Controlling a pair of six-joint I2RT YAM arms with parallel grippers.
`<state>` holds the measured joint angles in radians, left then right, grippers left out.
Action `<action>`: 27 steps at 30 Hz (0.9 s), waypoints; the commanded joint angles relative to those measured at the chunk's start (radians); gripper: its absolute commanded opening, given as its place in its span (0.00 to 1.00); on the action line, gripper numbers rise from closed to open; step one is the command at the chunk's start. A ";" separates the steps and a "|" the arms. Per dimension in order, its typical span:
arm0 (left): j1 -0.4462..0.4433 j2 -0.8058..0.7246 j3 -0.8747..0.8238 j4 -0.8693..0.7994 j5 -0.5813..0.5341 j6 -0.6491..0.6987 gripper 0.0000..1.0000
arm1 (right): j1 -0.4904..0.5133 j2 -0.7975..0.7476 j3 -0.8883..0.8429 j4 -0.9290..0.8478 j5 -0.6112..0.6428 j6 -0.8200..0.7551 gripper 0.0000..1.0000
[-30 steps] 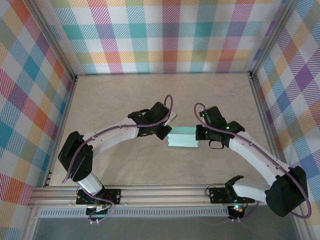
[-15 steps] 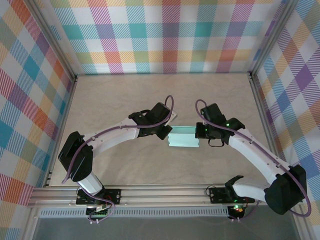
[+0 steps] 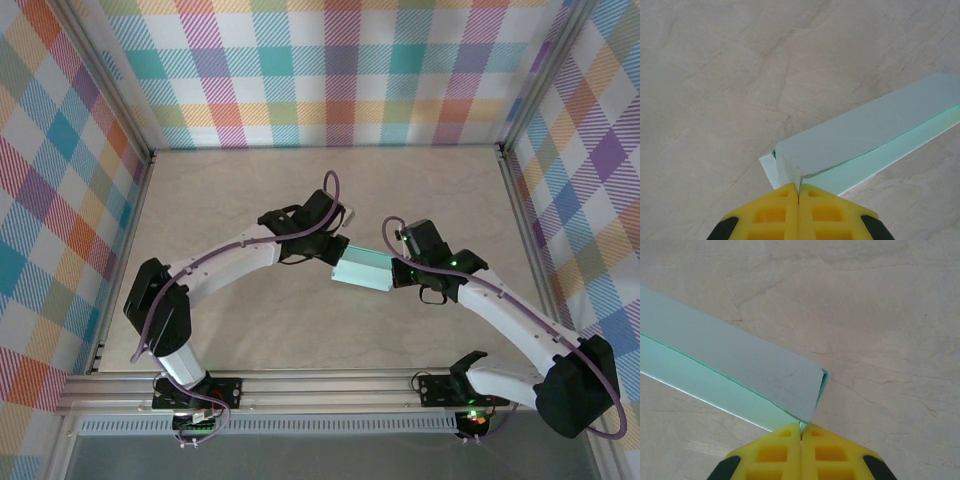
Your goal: Fold the paper box
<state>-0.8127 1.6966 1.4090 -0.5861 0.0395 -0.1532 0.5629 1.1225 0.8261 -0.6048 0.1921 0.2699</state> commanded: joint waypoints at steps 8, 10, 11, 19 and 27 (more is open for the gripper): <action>0.045 0.039 0.040 0.035 0.196 -0.172 0.00 | 0.050 0.006 -0.002 0.072 0.029 -0.068 0.00; 0.048 0.044 0.049 0.027 0.209 -0.182 0.00 | 0.051 0.010 0.001 0.072 0.033 -0.064 0.00; 0.050 0.048 0.053 0.021 0.210 -0.186 0.00 | 0.051 0.011 0.003 0.072 0.033 -0.062 0.00; 0.069 0.067 0.080 -0.001 0.242 -0.228 0.00 | 0.056 0.028 0.009 0.067 0.035 -0.062 0.00; 0.077 0.082 0.096 -0.018 0.261 -0.236 0.00 | 0.058 0.039 0.017 0.072 0.035 -0.057 0.00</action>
<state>-0.7303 1.7683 1.4662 -0.6266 0.2276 -0.3779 0.6029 1.1519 0.8234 -0.5812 0.2615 0.2234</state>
